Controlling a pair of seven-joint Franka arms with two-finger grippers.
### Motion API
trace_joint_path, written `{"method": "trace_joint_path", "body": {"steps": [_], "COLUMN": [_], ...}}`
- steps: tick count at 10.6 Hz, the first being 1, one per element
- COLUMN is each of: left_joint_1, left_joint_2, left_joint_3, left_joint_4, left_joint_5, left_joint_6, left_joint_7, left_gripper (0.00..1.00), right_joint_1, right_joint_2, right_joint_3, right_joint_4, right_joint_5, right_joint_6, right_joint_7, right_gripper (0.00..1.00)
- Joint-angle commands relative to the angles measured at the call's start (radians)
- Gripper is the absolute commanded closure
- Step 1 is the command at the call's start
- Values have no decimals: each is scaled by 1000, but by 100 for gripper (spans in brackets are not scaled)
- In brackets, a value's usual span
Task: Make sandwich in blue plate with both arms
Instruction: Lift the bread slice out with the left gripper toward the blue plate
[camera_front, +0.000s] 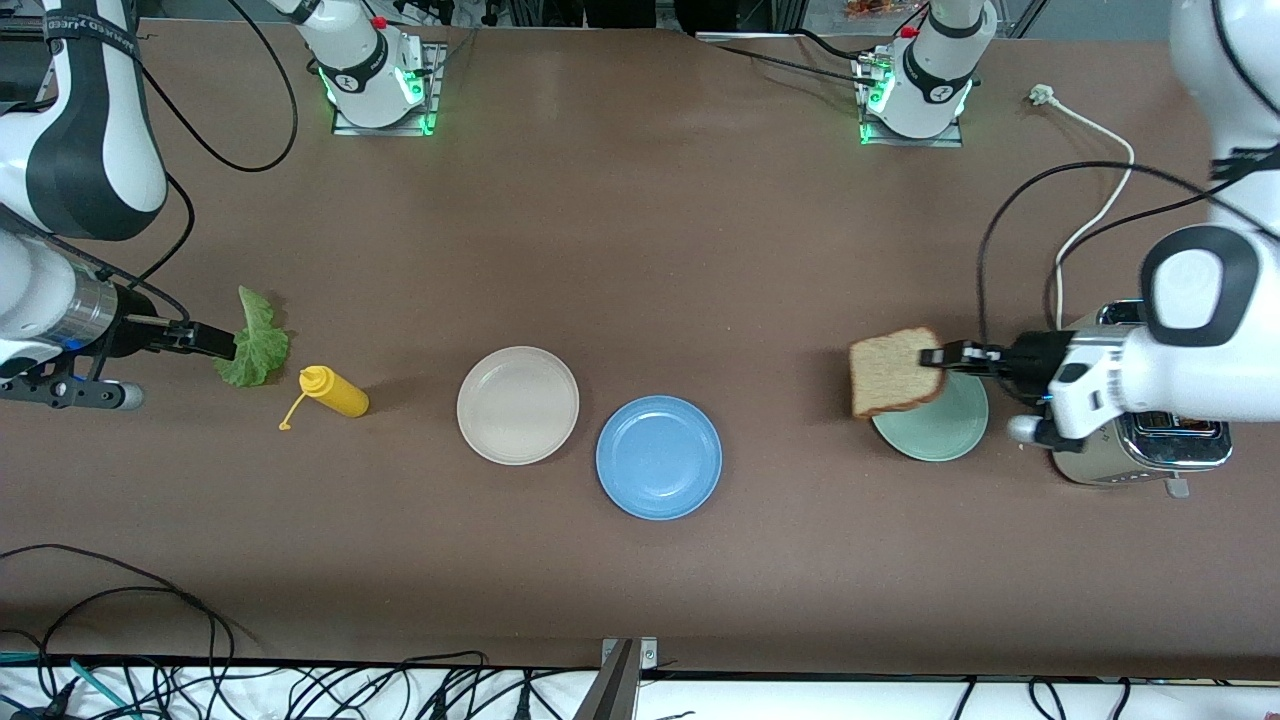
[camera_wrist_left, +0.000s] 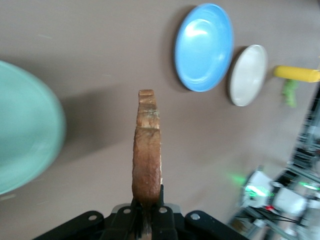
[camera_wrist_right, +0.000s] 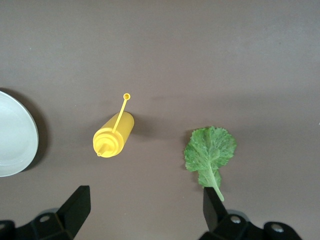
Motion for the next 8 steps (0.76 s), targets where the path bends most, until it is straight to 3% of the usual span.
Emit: {"method": "trace_joint_path", "body": {"steps": [1,4,6,8], "left_joint_1": [-119,-216,-284,-341], "left_joint_2": [81,169,184,236], "left_joint_3": [17,20,35,70], "left_joint_4": [34,35,44,119], "left_joint_5": [-151,-409,-450,-455], "left_joint_6": [90,249,343,353], "left_joint_7": [-89,-102,-103,-106], "left_gripper": [100,100,100,100], "right_joint_1": [-5,-5,-5,-5], "right_joint_2": [-4,-4,-5,-4], "right_joint_3": [2,0,0,0], "right_joint_4": [-7,-9,-9,-9], "right_joint_5": [-9,-9,-9,-9], "right_joint_6": [8,8,8,8], "right_joint_7": [-19,-19,-19,-19], "right_gripper": [0,0,0,0]}}
